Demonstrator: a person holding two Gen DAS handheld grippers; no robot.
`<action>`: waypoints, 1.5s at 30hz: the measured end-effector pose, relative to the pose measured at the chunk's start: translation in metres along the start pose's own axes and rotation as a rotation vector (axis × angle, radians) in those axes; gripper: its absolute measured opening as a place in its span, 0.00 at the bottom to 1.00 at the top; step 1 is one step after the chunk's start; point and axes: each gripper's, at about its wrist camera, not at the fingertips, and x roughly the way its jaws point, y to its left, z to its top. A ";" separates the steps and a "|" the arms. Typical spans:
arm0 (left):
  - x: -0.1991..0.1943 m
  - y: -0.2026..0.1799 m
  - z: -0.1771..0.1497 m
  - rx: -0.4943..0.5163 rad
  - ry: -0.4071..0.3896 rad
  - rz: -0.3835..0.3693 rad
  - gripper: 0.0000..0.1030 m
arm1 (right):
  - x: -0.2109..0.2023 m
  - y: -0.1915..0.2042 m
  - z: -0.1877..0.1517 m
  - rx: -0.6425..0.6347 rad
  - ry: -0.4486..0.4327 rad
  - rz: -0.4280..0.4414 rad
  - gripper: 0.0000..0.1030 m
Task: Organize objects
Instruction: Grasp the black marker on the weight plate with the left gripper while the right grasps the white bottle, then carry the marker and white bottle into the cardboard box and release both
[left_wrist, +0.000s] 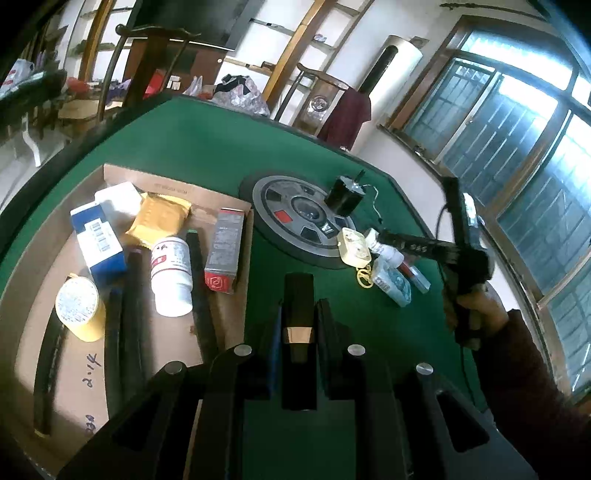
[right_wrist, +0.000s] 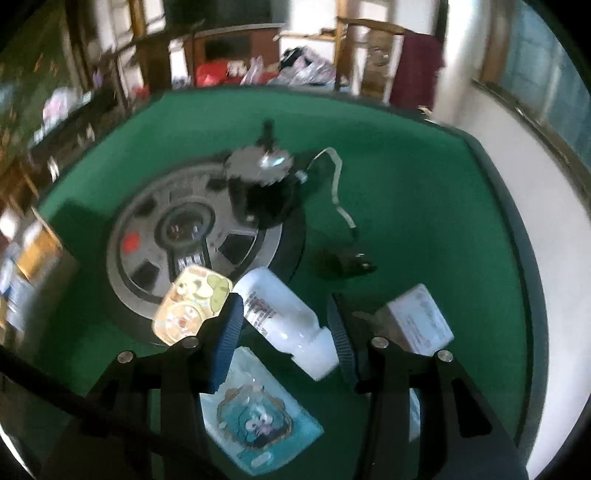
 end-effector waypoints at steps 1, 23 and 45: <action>0.000 0.003 0.000 -0.003 0.001 0.000 0.14 | 0.007 0.002 0.000 -0.015 0.021 -0.010 0.43; -0.070 0.092 -0.019 -0.156 -0.091 0.199 0.14 | -0.065 0.029 -0.037 0.325 0.066 0.609 0.31; -0.002 0.171 0.025 -0.094 0.075 0.404 0.15 | -0.047 0.266 -0.066 0.004 0.124 0.434 0.31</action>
